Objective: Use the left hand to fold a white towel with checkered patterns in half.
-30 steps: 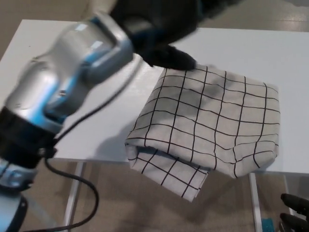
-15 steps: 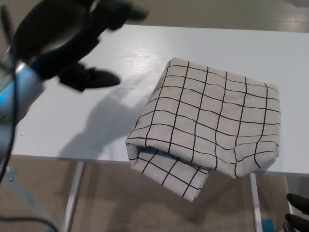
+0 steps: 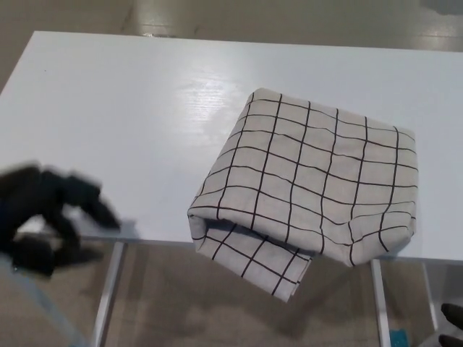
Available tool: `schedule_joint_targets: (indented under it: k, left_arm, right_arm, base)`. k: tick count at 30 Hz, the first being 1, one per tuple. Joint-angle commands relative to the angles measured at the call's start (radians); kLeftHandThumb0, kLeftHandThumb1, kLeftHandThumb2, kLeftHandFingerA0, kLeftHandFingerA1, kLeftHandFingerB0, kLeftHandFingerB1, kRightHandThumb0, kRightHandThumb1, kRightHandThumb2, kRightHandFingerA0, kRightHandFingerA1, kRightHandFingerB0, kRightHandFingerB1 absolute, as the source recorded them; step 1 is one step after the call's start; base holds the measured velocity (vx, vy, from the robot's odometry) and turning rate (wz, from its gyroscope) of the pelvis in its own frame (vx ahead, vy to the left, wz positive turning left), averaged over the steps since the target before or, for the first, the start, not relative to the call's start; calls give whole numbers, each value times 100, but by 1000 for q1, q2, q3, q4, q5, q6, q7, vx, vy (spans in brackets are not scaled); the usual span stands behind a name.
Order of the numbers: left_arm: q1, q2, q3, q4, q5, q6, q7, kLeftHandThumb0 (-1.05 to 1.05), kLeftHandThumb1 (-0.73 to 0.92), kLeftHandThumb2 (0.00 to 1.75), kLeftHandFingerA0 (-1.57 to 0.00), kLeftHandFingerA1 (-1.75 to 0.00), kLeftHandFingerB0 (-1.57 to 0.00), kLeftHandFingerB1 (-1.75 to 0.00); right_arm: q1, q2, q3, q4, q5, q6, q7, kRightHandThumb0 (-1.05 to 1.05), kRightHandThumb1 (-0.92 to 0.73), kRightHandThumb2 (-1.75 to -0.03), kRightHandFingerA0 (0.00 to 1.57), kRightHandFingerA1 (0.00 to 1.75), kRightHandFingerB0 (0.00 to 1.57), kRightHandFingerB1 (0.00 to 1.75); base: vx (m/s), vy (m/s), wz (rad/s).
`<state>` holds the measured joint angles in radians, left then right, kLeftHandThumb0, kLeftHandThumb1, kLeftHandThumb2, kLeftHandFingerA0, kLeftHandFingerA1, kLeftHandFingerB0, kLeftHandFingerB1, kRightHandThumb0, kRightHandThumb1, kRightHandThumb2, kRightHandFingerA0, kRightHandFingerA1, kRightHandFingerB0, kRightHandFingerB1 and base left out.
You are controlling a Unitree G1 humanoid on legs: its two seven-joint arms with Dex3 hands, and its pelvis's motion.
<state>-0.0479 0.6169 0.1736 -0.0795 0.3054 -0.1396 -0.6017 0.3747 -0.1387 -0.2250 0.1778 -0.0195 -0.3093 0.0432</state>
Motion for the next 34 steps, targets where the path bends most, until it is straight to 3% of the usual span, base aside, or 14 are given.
schedule_joint_targets:
  k: [1,4,5,6,10,12,13,16,18,22,24,31,32,34]
  left_arm:
    - [551,-93,130,20,-811,381,-665,-64,48,81,-120,-113,-106,-86]
    - [566,-142,135,22,-775,387,-560,-63,58,58,-117,-132,-114,-92]
    - [555,-192,142,68,-736,360,-487,-63,53,60,-111,-155,-116,-114]
    - [533,-225,150,106,-709,338,-435,-66,48,76,-119,-148,-118,-117]
    - [478,-305,159,198,-547,174,-204,-67,47,76,-122,-146,-119,-123]
    - [470,-340,161,226,-446,103,-64,-64,57,57,-118,-143,-119,-115]
    - [451,-372,156,281,-323,21,112,-70,49,85,-120,-126,-118,-105]
    - [375,-394,114,497,-54,-184,505,-68,63,60,-112,-123,-116,-88]
    - [360,-381,106,541,-27,-191,548,-68,64,60,-110,-123,-115,-85]
    - [323,-350,74,586,-7,-132,547,-66,64,60,-106,-76,-99,-59]
    - [323,-294,3,547,78,-86,524,-67,60,59,-23,-33,-26,-30]
    - [295,-266,-29,582,82,-153,547,-54,51,56,-19,-32,-20,-28]
    - [288,-262,-34,593,87,-159,556,-29,32,89,-7,-51,-6,-49]
    - [286,-261,-41,607,93,-172,577,-28,32,89,-9,-51,-8,-50]
  right_arm:
    - [114,39,-62,50,123,-131,39,-26,-62,-58,55,53,54,50]
    - [95,35,-58,93,104,-154,33,-26,-61,-58,57,53,55,51]
    - [117,19,-44,28,92,-53,43,-27,-61,-58,57,52,55,51]
    - [121,11,-39,-3,98,-2,55,-27,-61,-58,55,52,55,51]
    - [121,21,-25,-35,100,49,56,-27,-64,-59,53,51,55,50]
    - [125,33,-18,-35,102,57,53,-27,-64,-59,52,51,54,50]
    - [133,45,-9,-38,107,66,55,-27,-66,-59,51,51,53,50]
    - [170,60,19,-40,87,48,62,-28,-66,-59,51,51,54,49]
    - [180,67,31,-35,65,29,51,-28,-66,-59,51,51,54,49]
    - [179,62,41,-33,50,22,50,-29,-66,-60,51,49,53,49]
    - [145,54,39,-7,28,5,32,-28,-67,-60,51,49,53,49]
    - [85,33,50,23,-14,-32,6,-27,-66,-59,52,49,54,49]
    - [80,30,50,30,-15,-37,6,-29,-65,-59,52,49,55,48]
    - [78,26,48,46,-9,-52,12,-29,-65,-59,53,50,55,48]
  base:
    - [0,0,0]
    - [0,0,0]
    - [0,0,0]
    - [0,0,0]
    - [0,0,0]
    - [0,0,0]
    - [0,0,0]
    - [0,0,0]
    - [0,0,0]
    - [0,0,0]
    - [0,0,0]
    - [0,0,0]
    - [0,0,0]
    - [0,0,0]
